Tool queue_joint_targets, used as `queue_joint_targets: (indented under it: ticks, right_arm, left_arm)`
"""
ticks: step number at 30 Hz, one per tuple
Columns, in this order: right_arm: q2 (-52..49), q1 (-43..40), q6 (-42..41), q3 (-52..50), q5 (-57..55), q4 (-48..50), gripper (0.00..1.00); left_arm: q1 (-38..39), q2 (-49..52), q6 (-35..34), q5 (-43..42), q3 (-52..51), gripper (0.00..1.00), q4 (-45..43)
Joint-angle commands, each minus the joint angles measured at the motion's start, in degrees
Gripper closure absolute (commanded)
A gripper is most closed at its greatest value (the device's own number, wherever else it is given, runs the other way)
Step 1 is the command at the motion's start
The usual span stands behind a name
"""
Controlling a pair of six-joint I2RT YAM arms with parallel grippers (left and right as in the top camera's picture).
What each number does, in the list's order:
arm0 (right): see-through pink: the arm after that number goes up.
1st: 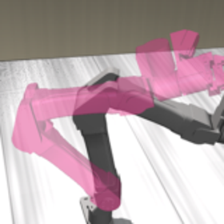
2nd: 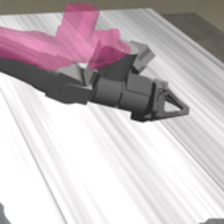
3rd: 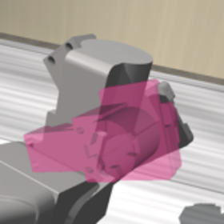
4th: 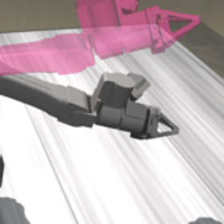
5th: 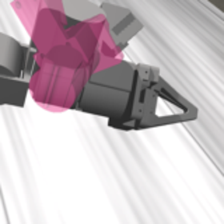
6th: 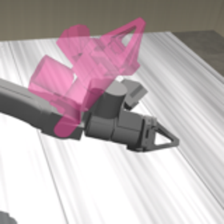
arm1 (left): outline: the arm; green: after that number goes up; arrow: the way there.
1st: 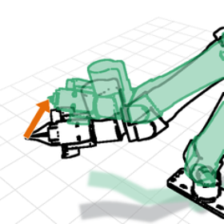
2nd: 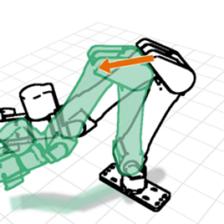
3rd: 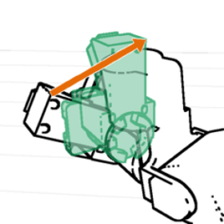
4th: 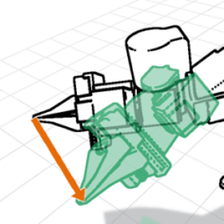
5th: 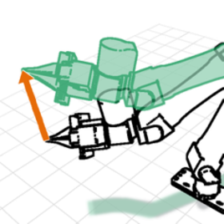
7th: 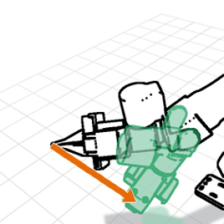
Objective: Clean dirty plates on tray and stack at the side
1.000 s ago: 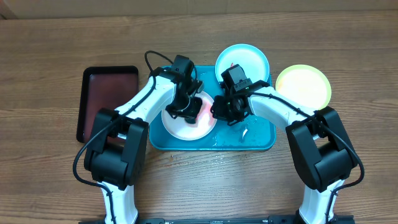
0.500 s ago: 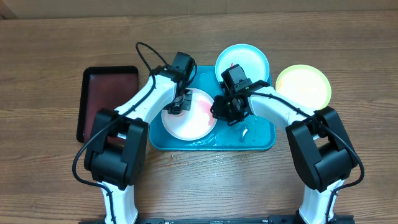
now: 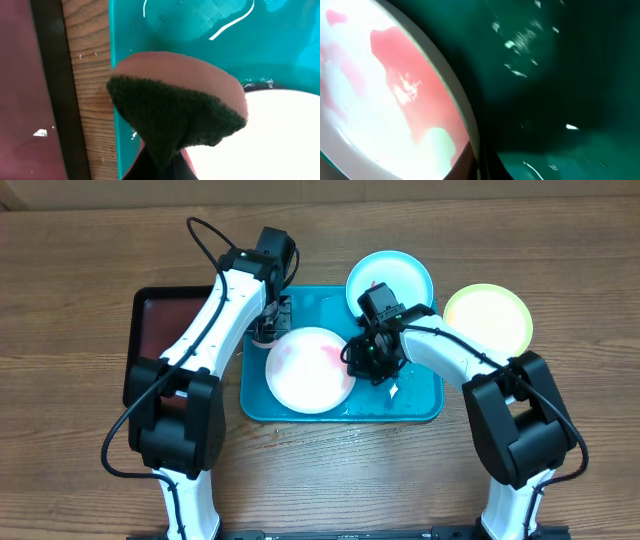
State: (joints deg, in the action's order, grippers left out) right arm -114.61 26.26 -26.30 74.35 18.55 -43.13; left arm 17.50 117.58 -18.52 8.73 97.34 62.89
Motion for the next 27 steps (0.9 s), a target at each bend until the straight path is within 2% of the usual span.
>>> queue_joint_targets:
  ticks: [1, 6, 11, 20, 27]
  right_arm:
    - [4.9, -0.4, 2.8, 1.2, -3.3, -2.2, 0.96]
    - [10.7, -0.3, 2.8, 1.2, -8.7, -6.0, 0.96]
    - [14.6, 0.2, 1.9, 1.2, -19.1, -11.2, 0.96]
    - [17.7, 6.3, -6.0, 1.2, -38.1, -18.0, 0.96]
    - [20.2, 12.4, -14.6, 1.2, -50.2, -22.6, 0.96]
  left_arm:
    - [0.2, 0.2, -1.2, -0.7, 0.3, 0.96, -0.9]
    - [0.2, 0.2, -1.2, -0.7, -1.5, 0.96, -2.1]
    - [0.2, 0.2, -1.3, -0.9, -5.3, 0.96, -3.7]
    - [0.2, 0.2, -2.3, -9.7, -10.3, 0.96, -7.5]
    - [0.2, 0.2, -2.5, -11.8, -10.4, 0.96, -7.6]
